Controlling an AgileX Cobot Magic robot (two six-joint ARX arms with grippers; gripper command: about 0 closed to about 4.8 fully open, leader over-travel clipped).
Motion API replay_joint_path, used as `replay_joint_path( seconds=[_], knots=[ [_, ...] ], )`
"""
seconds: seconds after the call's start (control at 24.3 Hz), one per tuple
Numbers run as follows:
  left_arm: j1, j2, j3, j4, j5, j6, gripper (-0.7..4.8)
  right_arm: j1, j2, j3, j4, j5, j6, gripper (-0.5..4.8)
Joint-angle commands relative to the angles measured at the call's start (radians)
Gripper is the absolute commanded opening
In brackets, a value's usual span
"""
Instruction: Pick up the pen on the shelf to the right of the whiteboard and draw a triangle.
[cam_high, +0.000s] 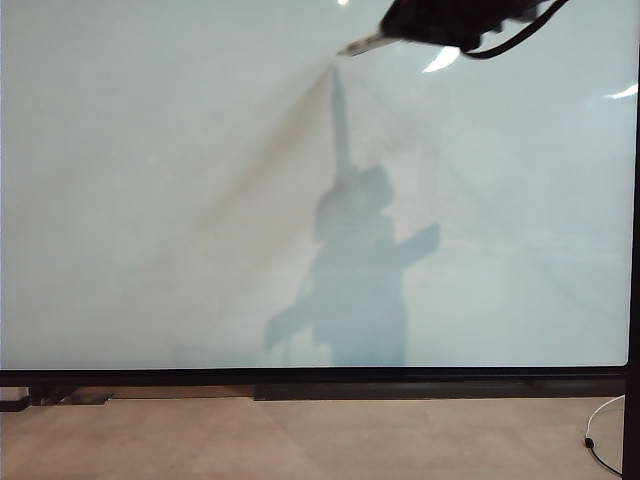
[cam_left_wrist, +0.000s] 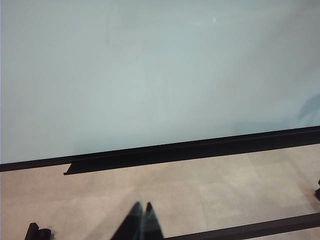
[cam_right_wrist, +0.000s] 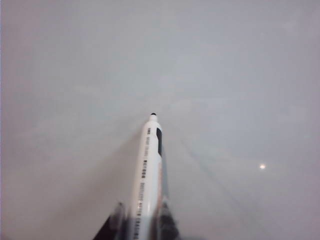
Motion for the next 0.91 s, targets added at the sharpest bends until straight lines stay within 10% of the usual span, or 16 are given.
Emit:
replay_joint_path(
  seconds=[0.04, 0.91],
  knots=[
    [0.0, 0.0, 0.003, 0.011, 0.003, 0.001, -0.05, 0.009, 0.043, 0.044, 0.065, -0.04, -0.009, -0.05],
    [0.0, 0.0, 0.003, 0.011, 0.003, 0.001, -0.05, 0.014, 0.113, 0.046, 0.11, -0.017, -0.011, -0.05]
  ],
)
